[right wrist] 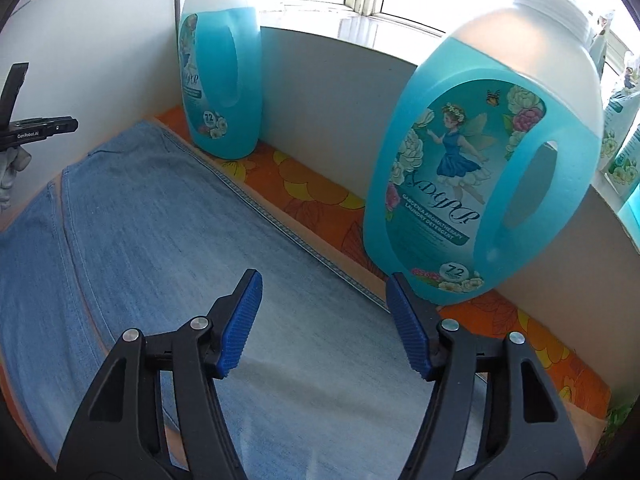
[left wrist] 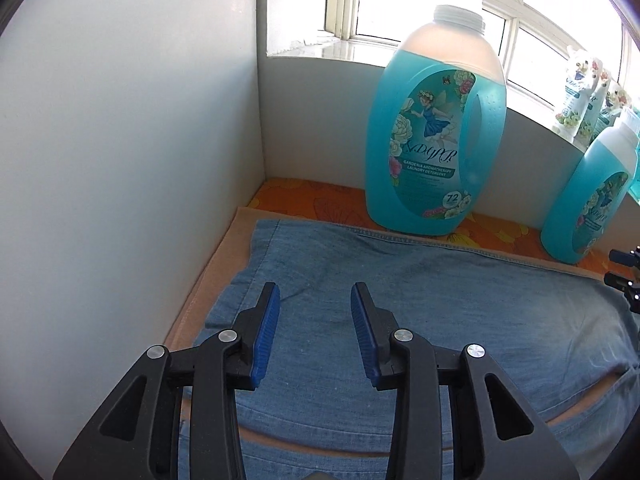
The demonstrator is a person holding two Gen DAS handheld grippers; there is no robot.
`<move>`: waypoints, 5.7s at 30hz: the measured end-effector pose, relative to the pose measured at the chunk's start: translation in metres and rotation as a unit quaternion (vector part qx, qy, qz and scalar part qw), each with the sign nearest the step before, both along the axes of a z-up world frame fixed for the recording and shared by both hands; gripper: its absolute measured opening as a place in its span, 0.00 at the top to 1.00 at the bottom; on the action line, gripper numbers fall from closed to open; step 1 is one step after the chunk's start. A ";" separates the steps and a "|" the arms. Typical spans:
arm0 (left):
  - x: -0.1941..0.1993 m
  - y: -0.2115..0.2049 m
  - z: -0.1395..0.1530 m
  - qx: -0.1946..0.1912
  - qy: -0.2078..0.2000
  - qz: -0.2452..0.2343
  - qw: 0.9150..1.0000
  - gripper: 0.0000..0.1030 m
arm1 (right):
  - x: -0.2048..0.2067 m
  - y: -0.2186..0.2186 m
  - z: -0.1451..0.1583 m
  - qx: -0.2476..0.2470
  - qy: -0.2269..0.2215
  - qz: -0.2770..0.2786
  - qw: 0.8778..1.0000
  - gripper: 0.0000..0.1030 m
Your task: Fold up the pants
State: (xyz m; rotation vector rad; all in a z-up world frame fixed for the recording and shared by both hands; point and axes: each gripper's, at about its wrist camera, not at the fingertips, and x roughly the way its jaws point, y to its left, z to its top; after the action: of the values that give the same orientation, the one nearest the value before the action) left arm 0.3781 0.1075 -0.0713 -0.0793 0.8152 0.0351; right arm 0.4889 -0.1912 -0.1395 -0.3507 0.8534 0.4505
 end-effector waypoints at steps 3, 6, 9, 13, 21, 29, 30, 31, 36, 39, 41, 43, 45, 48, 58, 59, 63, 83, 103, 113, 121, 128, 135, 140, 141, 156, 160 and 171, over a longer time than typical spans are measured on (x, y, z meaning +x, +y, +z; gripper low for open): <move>0.010 -0.003 -0.014 -0.009 0.015 -0.006 1.000 0.66 | 0.019 0.016 -0.024 -0.030 0.003 0.020 0.999 0.45; 0.022 -0.007 -0.030 -0.010 0.034 -0.012 0.999 0.66 | 0.038 0.023 -0.045 -0.031 0.021 0.033 0.999 0.45; 0.033 -0.011 -0.043 -0.002 0.046 -0.020 0.999 0.66 | 0.053 0.030 -0.060 -0.040 0.028 0.048 0.998 0.45; 0.044 -0.011 -0.053 0.002 0.052 -0.022 0.998 0.66 | 0.066 0.035 -0.074 -0.043 0.041 0.068 0.996 0.45; 0.058 -0.009 -0.059 -0.005 0.052 -0.019 0.998 0.66 | 0.072 0.030 -0.073 0.011 0.075 0.080 0.994 0.64; 0.058 -0.001 -0.051 -0.019 0.047 0.000 0.999 0.54 | 0.048 0.049 -0.069 -0.026 0.040 0.079 0.996 0.93; 0.058 0.000 -0.049 -0.024 0.048 0.005 0.999 0.53 | 0.041 0.050 -0.063 -0.023 0.031 0.078 0.996 0.93; 0.058 0.002 -0.047 -0.031 0.048 0.009 0.998 0.51 | 0.033 0.049 -0.057 -0.017 0.021 0.076 0.997 0.94; 0.071 0.009 -0.042 -0.083 0.057 0.020 0.995 0.49 | -0.025 0.048 -0.023 0.005 -0.025 0.084 0.996 0.94; 0.076 0.004 -0.038 -0.106 0.066 0.017 0.992 0.49 | -0.066 0.054 -0.014 0.006 -0.040 0.095 0.995 0.94; 0.077 -0.003 -0.038 -0.123 0.077 0.009 0.989 0.48 | -0.091 0.059 -0.014 0.008 -0.037 0.105 0.994 0.94; 0.078 -0.017 -0.038 -0.125 0.088 -0.010 0.988 0.42 | -0.113 0.065 -0.018 0.010 -0.029 0.118 0.993 0.94; 0.076 -0.032 -0.040 -0.104 0.096 -0.023 0.990 0.39 | -0.132 0.066 -0.019 0.013 -0.019 0.130 0.991 0.94; 0.079 -0.043 -0.045 -0.080 0.106 -0.022 0.991 0.39 | -0.154 0.074 -0.024 0.011 -0.008 0.142 0.990 0.94; 0.126 -0.018 -0.076 -0.068 0.172 0.066 0.981 0.39 | -0.165 0.077 -0.040 0.013 -0.001 0.145 0.989 0.94; 0.130 -0.020 -0.080 -0.060 0.175 0.071 0.980 0.39 | -0.163 0.077 -0.040 0.015 0.000 0.145 0.989 0.94; 0.135 -0.032 -0.090 -0.008 0.171 0.078 0.982 0.38 | -0.164 0.078 -0.044 0.009 -0.005 0.148 0.989 0.94; 0.067 0.002 -0.035 -0.095 0.027 0.071 0.993 0.94 | -0.140 0.075 -0.019 0.006 -0.055 0.077 0.995 0.94; -0.136 0.075 0.040 -0.150 -0.096 0.051 0.983 0.94 | -0.259 0.085 0.055 0.012 -0.116 0.083 0.990 0.95; -0.261 0.082 -0.010 -0.166 -0.074 0.060 0.982 0.94 | -0.348 0.079 0.026 0.010 -0.058 0.108 0.992 0.95; -0.295 0.090 -0.061 -0.189 -0.038 0.084 0.978 0.94 | -0.358 0.090 -0.019 -0.026 0.007 0.113 0.993 0.95; -0.303 0.088 -0.065 -0.188 -0.037 0.077 0.979 0.91 | -0.354 0.098 -0.006 -0.034 0.048 0.141 0.988 0.77; -0.313 0.094 -0.070 -0.189 -0.033 0.072 0.979 0.70 | -0.321 0.140 0.045 0.020 0.018 0.189 0.982 0.62; -0.314 0.110 -0.075 -0.217 -0.029 0.089 0.972 0.69 | -0.269 0.198 0.054 0.045 0.006 0.211 0.977 0.60; -0.318 0.112 -0.076 -0.225 -0.029 0.093 0.969 0.69 | -0.258 0.210 0.054 0.051 0.008 0.212 0.976 0.60; -0.343 0.129 -0.093 -0.292 -0.020 0.134 0.947 0.64 | -0.156 0.357 0.019 0.077 0.055 0.244 0.965 0.59; -0.336 0.131 -0.090 -0.291 -0.035 0.136 0.947 0.64 | -0.147 0.376 0.013 0.084 0.061 0.245 0.964 0.59; -0.352 0.122 -0.062 -0.133 -0.093 0.190 0.968 0.64 | -0.105 0.417 -0.003 0.094 0.087 0.246 0.961 0.59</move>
State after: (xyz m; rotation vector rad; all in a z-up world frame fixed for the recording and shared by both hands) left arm 0.0260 0.2295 -0.1333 -0.4864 0.6042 0.2771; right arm 0.3837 0.2255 -0.1427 -0.3488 0.8842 1.0311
